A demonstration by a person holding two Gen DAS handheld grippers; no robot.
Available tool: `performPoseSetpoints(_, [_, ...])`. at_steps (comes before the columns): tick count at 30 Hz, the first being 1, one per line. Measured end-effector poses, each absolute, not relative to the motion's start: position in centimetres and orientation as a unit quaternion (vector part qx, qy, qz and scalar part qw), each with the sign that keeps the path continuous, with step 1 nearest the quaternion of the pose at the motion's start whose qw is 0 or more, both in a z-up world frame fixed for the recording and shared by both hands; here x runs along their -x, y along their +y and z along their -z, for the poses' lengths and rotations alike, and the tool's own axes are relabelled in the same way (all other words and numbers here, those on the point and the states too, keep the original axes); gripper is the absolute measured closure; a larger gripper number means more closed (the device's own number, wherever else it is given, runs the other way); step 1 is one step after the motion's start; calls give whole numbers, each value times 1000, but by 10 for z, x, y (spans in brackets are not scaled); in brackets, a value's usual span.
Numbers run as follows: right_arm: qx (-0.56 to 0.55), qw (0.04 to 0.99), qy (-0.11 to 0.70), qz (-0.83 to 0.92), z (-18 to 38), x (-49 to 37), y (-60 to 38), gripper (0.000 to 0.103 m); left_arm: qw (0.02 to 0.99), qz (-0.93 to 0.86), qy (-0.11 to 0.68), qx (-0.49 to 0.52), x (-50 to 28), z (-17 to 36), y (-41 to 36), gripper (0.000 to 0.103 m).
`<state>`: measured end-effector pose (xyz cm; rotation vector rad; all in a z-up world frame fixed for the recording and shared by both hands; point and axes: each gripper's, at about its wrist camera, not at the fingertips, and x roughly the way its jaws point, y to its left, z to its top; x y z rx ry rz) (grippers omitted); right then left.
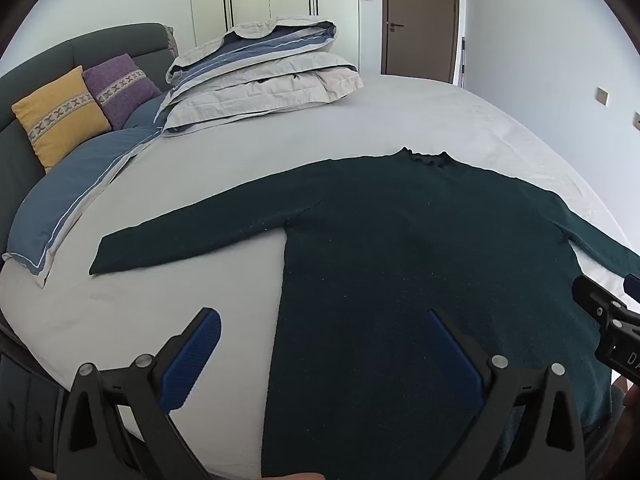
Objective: Fold small clothes
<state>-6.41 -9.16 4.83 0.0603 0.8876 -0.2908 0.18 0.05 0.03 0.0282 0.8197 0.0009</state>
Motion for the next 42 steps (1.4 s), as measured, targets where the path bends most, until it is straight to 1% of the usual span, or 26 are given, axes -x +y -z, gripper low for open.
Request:
performPoseSetpoints(3, [-28, 892, 429, 140, -48, 64, -91, 0, 921, -1, 389, -22, 4, -3, -4, 0])
performPoseSetpoints(10, [-27, 891, 431, 138, -53, 70, -86, 0, 920, 0, 391, -18, 3, 2, -1, 0])
performPoseSetpoints(14, [-30, 891, 431, 138, -45, 66, -87, 0, 920, -1, 391, -17, 5, 4, 0, 0])
performPoseSetpoints(42, [-25, 889, 437, 134, -42, 65, -84, 0, 918, -5, 396, -9, 11, 4, 8, 0])
